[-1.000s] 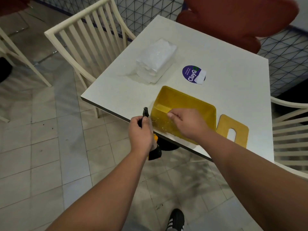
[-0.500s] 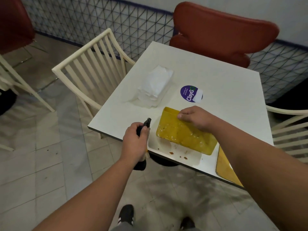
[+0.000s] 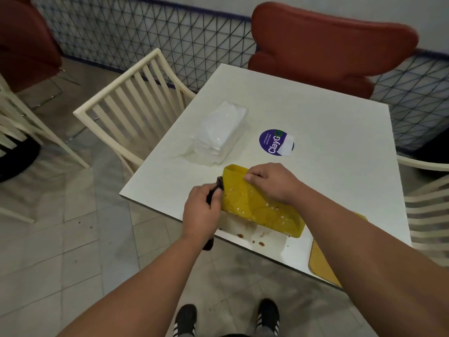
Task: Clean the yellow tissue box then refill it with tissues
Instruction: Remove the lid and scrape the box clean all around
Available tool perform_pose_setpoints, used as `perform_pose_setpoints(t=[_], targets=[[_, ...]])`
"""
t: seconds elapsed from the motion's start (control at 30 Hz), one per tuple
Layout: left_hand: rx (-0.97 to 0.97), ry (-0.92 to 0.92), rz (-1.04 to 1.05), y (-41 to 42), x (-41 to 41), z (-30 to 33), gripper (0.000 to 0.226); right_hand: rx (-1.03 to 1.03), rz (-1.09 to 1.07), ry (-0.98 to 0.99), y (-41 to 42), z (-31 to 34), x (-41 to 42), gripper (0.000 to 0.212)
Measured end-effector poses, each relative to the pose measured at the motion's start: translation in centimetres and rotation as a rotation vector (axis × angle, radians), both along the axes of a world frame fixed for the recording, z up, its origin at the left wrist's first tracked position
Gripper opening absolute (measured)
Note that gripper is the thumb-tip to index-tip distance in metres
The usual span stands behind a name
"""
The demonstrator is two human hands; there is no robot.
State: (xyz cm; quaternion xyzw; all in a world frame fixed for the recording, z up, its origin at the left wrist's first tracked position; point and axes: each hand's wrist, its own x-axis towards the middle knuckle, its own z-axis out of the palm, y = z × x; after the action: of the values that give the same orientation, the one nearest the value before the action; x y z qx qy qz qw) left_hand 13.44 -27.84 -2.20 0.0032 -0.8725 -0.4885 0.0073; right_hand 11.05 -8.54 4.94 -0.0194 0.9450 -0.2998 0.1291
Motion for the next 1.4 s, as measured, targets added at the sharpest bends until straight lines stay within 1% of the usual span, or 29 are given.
perform_pose_setpoints(t=[0.1,0.27,0.43,0.53,0.63,0.83,1.03,1.17,1.27,1.33,1.4], targets=[[-0.024,-0.025,-0.007,-0.4,0.3,-0.3,0.022,0.039,0.006,0.016,0.0,-0.1,-0.1,0.031],[0.001,0.021,-0.04,1.0,-1.2,1.7,0.025,0.074,0.001,0.056,0.2,-0.1,-0.3,0.03],[-0.038,-0.052,-0.031,-1.3,1.3,-1.1,0.022,0.038,-0.009,0.02,0.6,-0.1,-0.8,0.032],[0.009,-0.059,0.024,-1.4,0.8,-0.7,0.024,-0.022,-0.029,-0.008,0.7,0.0,-1.0,0.03],[0.047,-0.019,0.003,-0.1,0.1,0.1,0.024,-0.089,-0.052,-0.057,0.9,0.1,-1.3,0.03],[0.03,-0.037,0.038,-0.4,1.8,-1.4,0.023,-0.186,-0.045,-0.155,1.1,0.3,-1.6,0.027],[0.081,-0.048,0.071,0.8,1.1,-0.6,0.024,-0.133,-0.044,-0.104,1.3,0.1,-1.8,0.03],[0.051,-0.118,0.09,0.4,2.4,-2.2,0.02,-0.074,-0.042,-0.068,1.3,0.1,-1.8,0.032],[0.107,-0.114,0.153,0.6,2.4,-2.1,0.011,-0.081,-0.045,-0.058,1.2,0.2,-1.7,0.031],[0.117,-0.103,0.17,1.4,2.6,-1.6,0.011,-0.086,-0.046,-0.063,1.2,0.1,-1.7,0.031],[0.1,-0.118,0.142,2.5,3.3,-1.4,0.012,-0.089,-0.051,-0.057,1.2,0.1,-1.6,0.031]])
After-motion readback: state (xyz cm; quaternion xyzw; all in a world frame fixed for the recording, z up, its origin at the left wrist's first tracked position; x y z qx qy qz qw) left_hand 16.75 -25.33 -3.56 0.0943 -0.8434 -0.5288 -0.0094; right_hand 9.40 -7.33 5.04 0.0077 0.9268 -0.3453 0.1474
